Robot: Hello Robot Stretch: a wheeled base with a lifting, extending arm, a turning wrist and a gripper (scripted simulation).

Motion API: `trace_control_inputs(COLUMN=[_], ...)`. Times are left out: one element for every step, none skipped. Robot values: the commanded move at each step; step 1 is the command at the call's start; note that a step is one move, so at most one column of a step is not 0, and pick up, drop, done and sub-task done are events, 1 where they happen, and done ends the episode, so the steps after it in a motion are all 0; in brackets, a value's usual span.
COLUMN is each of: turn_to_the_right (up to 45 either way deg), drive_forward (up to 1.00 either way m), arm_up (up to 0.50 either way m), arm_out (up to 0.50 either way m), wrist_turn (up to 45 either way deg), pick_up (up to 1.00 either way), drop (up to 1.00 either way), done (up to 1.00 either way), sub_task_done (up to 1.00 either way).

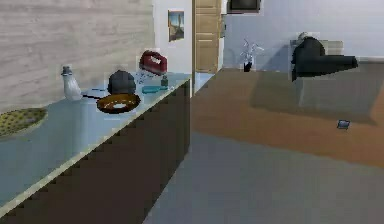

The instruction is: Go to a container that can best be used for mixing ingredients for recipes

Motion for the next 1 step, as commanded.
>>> trace_control_inputs(turn_to_the_right=[-42.0], drive_forward=[0.0], arm_up=[0.0], arm_out=[0.0], wrist_turn=[0.0], pick_up=[0.0], drop=[0.0], done=[0.0], sub_task_done=[0.0])
